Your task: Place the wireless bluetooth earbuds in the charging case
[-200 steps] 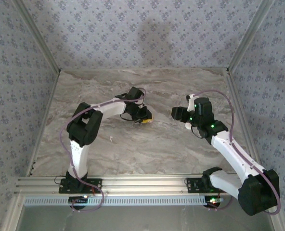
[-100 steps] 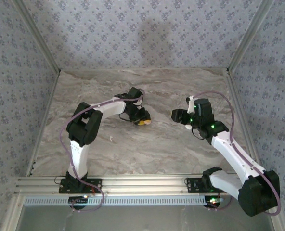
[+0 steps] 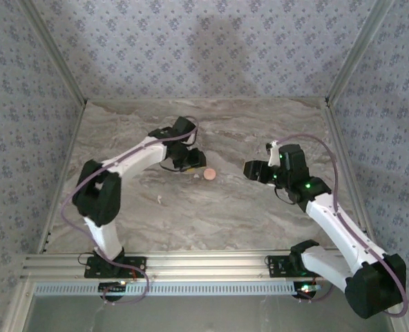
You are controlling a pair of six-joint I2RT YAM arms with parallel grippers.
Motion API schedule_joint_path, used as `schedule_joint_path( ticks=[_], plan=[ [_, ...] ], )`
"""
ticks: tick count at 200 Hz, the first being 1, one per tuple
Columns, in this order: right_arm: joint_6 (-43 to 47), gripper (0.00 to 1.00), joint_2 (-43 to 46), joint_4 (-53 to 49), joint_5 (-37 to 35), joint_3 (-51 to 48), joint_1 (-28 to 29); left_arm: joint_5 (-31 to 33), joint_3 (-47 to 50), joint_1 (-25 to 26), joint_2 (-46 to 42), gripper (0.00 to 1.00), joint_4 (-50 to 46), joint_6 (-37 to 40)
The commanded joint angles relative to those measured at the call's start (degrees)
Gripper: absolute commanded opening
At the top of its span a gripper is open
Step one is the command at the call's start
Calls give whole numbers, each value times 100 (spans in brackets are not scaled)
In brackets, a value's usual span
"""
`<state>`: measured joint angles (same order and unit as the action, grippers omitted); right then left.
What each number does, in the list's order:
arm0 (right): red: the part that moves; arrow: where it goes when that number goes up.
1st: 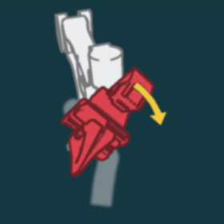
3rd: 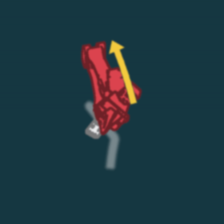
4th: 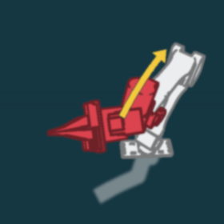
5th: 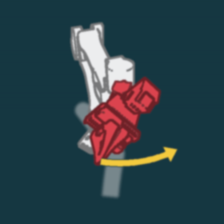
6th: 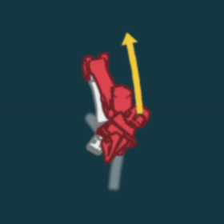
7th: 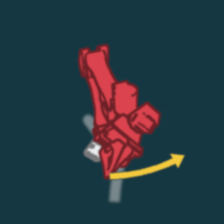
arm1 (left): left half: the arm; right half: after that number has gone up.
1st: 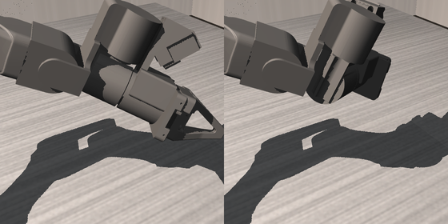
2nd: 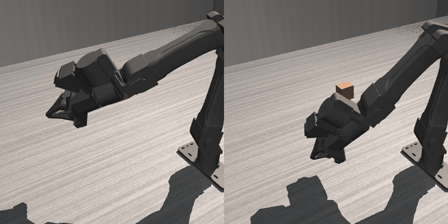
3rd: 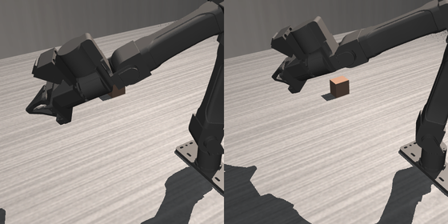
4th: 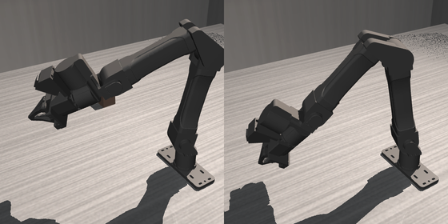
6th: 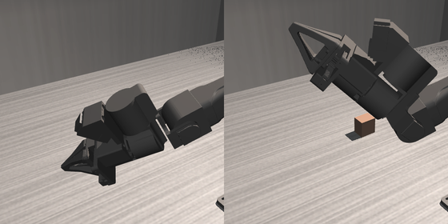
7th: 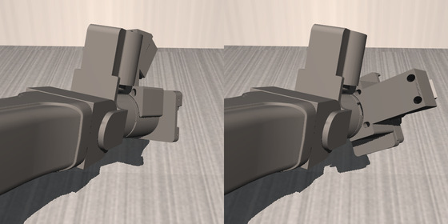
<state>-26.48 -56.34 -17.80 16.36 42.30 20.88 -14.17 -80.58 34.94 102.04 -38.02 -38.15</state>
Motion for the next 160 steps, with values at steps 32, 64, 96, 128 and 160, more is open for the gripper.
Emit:
schedule_joint_path(
  ticks=[32, 64, 96, 128, 160],
  plan=[
    [-358, 60, -511, -1498, -216, 554, 235, 702, 665, -40, -1410, 44, -514, 508],
    [26, 61, -1050, -2618, -920, 1025, -87, 775, 1166, -40, -2108, 44, -370, 561],
    [477, 62, -1395, -3012, -1067, 1307, -630, 1011, 1542, -47, -2443, 44, -123, 585],
    [1101, 61, -1994, -2965, -897, 1536, -1290, 1267, 1753, -53, -2618, 44, 80, 411],
    [1476, 60, -2830, -2991, -737, 1860, -1690, 1294, 1868, -51, -2628, 44, 183, 348]
  ],
)
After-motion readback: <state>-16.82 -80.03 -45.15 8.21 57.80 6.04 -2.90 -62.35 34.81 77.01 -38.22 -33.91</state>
